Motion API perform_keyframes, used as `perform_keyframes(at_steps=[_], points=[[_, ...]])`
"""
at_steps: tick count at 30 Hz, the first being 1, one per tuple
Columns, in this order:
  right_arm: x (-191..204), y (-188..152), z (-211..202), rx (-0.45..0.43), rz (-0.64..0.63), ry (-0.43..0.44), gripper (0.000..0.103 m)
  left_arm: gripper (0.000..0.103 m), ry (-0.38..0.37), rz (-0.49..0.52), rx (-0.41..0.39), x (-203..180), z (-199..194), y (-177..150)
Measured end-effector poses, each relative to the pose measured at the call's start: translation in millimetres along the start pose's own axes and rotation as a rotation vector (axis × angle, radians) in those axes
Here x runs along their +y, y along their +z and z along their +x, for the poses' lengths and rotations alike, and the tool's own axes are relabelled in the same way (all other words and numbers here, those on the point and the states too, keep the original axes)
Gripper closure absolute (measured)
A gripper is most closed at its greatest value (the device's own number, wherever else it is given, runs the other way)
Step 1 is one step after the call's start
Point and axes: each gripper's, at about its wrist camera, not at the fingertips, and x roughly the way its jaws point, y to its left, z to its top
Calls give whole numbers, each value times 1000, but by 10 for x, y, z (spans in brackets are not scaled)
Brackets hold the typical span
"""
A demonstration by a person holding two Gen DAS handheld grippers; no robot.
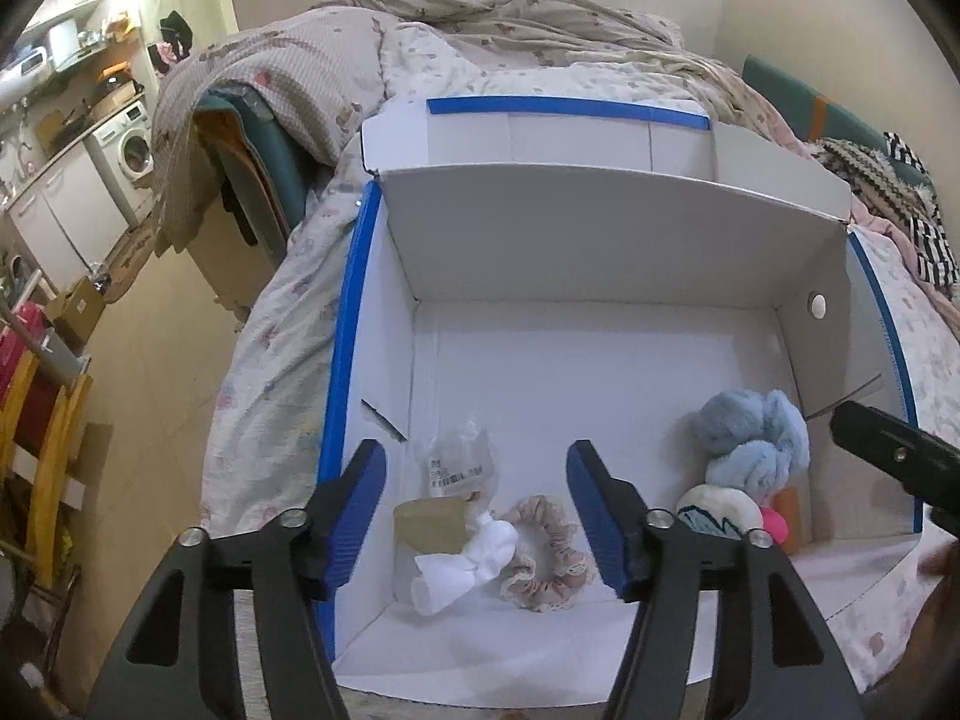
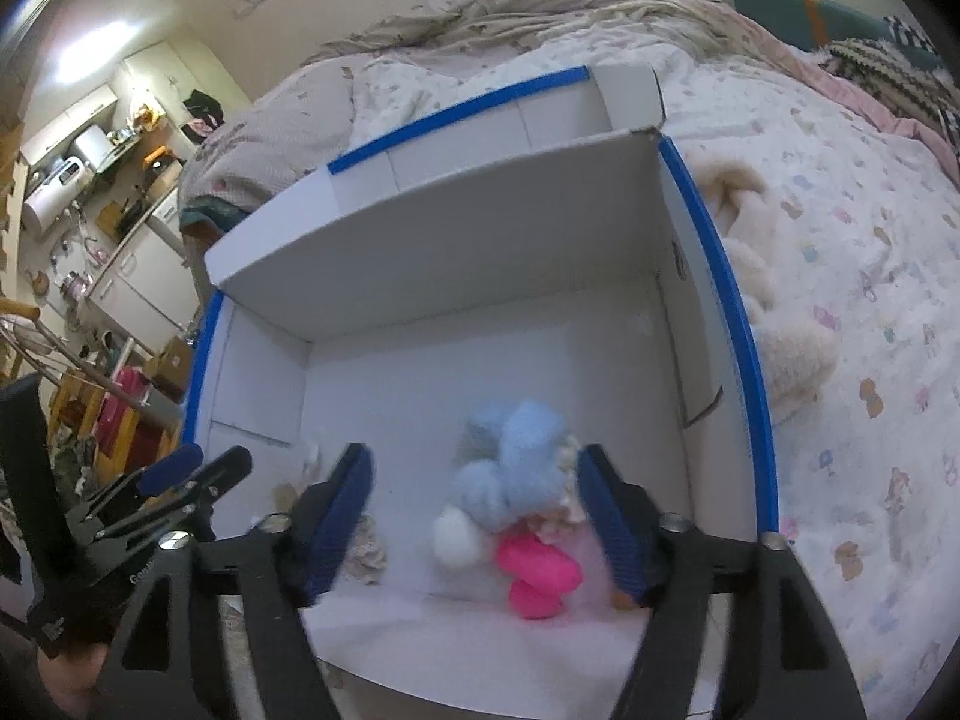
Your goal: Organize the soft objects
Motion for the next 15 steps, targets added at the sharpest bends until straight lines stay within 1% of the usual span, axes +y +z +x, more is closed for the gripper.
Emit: perform_keyframes(at_steps=[1,2,4,7,10,15], points=[[6,6,-26,-13,-2,3,8,43,6,2,-6,0,-17,6],[16,14,-59,-32,-4,8,0,43,8,1,-11,-3,-34,12],[38,30,-126,-69,-6,15,0,43,5,-13,-29,10,-96,19],[54,47,-197,-101,-1,22,0,43,-11,-40,-48,48,-188,25],[58,35,-232,-108,4,17,0,43,-24,-55,-65,90,-296,20],[67,-55,-314,-105,18,14,0,43,-14,-64,-105,167,-498,-28]])
